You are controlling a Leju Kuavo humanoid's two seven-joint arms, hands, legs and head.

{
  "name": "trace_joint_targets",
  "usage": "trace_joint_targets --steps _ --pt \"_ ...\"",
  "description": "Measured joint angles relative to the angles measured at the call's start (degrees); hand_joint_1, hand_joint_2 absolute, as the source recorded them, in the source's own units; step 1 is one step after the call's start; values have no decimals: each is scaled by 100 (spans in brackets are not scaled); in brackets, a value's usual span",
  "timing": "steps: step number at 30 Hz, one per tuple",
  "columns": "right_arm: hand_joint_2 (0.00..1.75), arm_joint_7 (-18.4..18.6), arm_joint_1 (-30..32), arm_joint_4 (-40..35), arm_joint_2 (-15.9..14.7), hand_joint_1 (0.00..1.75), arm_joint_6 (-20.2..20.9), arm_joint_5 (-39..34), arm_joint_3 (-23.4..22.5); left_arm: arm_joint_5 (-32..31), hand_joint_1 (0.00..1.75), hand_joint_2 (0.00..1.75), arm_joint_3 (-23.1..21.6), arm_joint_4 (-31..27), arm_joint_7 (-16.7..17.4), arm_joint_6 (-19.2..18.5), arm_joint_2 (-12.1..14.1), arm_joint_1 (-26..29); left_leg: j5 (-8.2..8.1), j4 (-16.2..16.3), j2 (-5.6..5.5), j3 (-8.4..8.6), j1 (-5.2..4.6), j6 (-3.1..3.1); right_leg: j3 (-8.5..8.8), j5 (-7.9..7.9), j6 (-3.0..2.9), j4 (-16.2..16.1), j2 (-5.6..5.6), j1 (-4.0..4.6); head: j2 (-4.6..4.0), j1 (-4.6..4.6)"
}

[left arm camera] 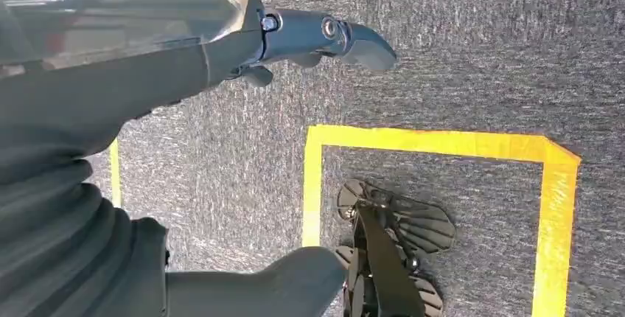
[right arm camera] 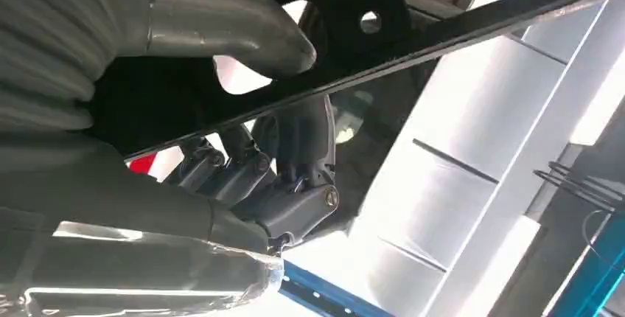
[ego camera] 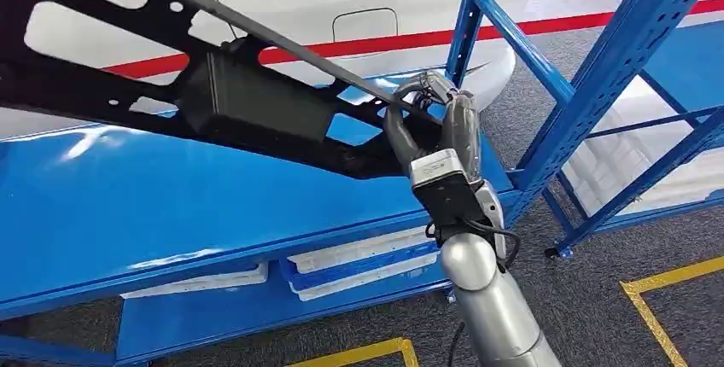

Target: Take the parts from the cabinet and place them on the table.

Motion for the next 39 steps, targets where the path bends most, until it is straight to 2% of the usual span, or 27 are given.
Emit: trace_joint_targets --steps 2,4,6,7,9,10,11,13,15,16,17,19,20,21,22,24,26,27,28,30,31,34,35,36,37,38,39 --pt "175 -68 29 -4 -37 175 81 -122 -20 11 0 175 4 -2 0 35 0 -1 -13 17 1 -5 -6 28 3 4 15 -2 4 -8 0 0" --pt "175 -113 35 -7 -68 175 92 -161 -33 22 0 175 11 -2 0 35 0 -1 26 23 -3 -3 -22 83 19 37 91 -23 3 -19 0 0" --pt "175 -135 33 -11 -85 175 92 -192 -55 22 0 175 13 -2 -7 44 -17 -4 142 -141 27 71 44 136 -33 -83 96 70 -8 24 0 6" --pt "175 -140 14 -9 -96 175 98 -220 -55 22 0 175 15 -2 -18 50 -22 -8 157 -155 29 59 54 162 -133 -270 65 325 -6 29 0 13" --pt "175 -153 14 2 -140 175 133 -337 -61 26 0 175 50 -2 -24 98 -20 -13 169 -153 31 25 55 174 -518 -705 21 1257 -7 -1 0 7" --pt "175 -168 17 26 -175 175 161 -430 -63 33 0 175 76 -2 -24 113 -20 -14 177 -148 33 3 54 171 -676 -836 38 1667 -7 -15 0 9" --pt "175 -197 18 50 -203 175 181 -498 -63 35 0 175 112 -2 -24 127 -20 -13 188 -143 36 -12 58 159 -706 -852 88 1810 -8 -32 0 11" --pt "175 -251 11 103 -251 175 181 -611 -63 44 0 175 151 -2 -24 155 -20 -13 202 -121 35 -33 73 134 -339 -606 223 1257 -15 -73 0 11" --pt "175 -286 -14 138 -282 175 183 -732 -66 42 0 175 164 -2 -24 170 -20 -15 186 -40 30 -73 90 96 295 -315 323 184 -33 -115 0 15" --pt "175 -310 -35 157 -295 175 183 -778 -72 39 0 175 175 -4 -24 173 -15 -17 179 6 19 -131 70 43 425 -359 258 78 0 -87 0 7" --pt "175 -330 -36 164 -310 175 183 -795 -79 35 0 175 186 -4 -28 175 -15 -23 191 24 9 -139 65 11 338 -286 247 131 23 -46 0 4" --pt "175 -336 -54 188 -328 175 183 -824 -85 33 0 175 188 -4 -31 177 -13 -24 217 57 1 -172 71 -48 300 -331 205 95 27 -44 0 -7" --pt "175 -341 -56 201 -334 175 183 -837 -85 22 0 175 190 -4 -24 188 -2 -19 225 67 -7 -197 82 -80 289 -292 140 76 22 -107 0 2" --pt "175 -363 -65 206 -337 175 181 -863 -83 -24 0 175 192 -4 -11 220 22 -18 135 136 -10 -242 123 -113 266 -252 84 59 12 -142 0 2" --pt "175 -380 -55 206 -339 175 168 -909 -85 -85 0 175 188 -4 37 247 15 -18 -136 360 18 -325 133 -160 227 -215 12 59 3 -137 0 -33" --pt "175 -441 -39 206 -365 175 142 -988 -87 -212 0 175 184 -4 109 321 28 -25 -715 1217 29 -629 172 -240 151 -167 -43 61 -11 -114 0 -33" --pt "175 -461 15 205 -384 175 127 -1020 -87 -240 0 175 184 -4 127 339 48 -24 -996 1886 31 -817 196 -290 69 -107 -49 67 -30 -102 0 -33" --pt "175 -463 52 206 -398 175 122 -1025 -85 -256 0 175 184 -4 127 339 52 -24 -918 1864 32 -737 215 -302 31 -79 -33 69 -32 -102 0 -37" --pt "175 -470 76 205 -409 175 118 -1031 -85 -265 0 175 184 -7 120 339 59 -26 -746 1593 35 -530 229 -305 3 -57 -19 71 -31 -106 0 -33" --pt "175 -527 142 186 -424 175 96 -1055 -94 -291 0 175 184 -20 15 317 72 -41 -343 472 35 218 247 -280 -18 -9 18 72 -29 -112 0 -35" --pt "175 -564 188 147 -426 175 76 -1068 -94 -319 0 175 181 -31 -41 293 76 -61 -391 44 23 488 246 -257 -28 9 47 73 -31 -98 0 -39" --pt "175 -634 285 96 -431 175 65 -1082 -90 -326 0 175 179 -48 -101 282 98 -85 -330 8 7 447 166 -170 -46 113 197 44 -39 -92 0 -28" --pt "175 -634 321 83 -435 175 65 -1082 -92 -326 0 175 177 -52 -109 282 103 -88 -291 -8 10 434 151 -114 -42 158 250 11 -37 -97 0 -9" --pt "175 -636 348 61 -448 175 63 -1079 -103 -328 0 175 177 -55 -111 282 98 -89 -181 -131 39 379 208 -28 -78 125 263 74 -17 -27 0 -11" --pt "175 -640 395 35 -459 175 59 -1075 -107 -354 0 175 175 -55 -111 286 96 -103 -120 -141 69 393 181 0 -205 -57 233 207 -26 -62 0 -7" --pt "175 -638 444 -2 -459 175 46 -1045 -120 -419 0 175 162 -55 -86 293 98 -124 -73 -137 71 313 177 65 -326 -378 148 561 -24 -44 0 42" --pt "175 -634 498 -42 -455 175 33 -1012 -138 -468 0 175 142 -55 -41 304 101 -130 -21 -134 68 246 160 72 -458 -651 99 990 -23 -43 0 48"
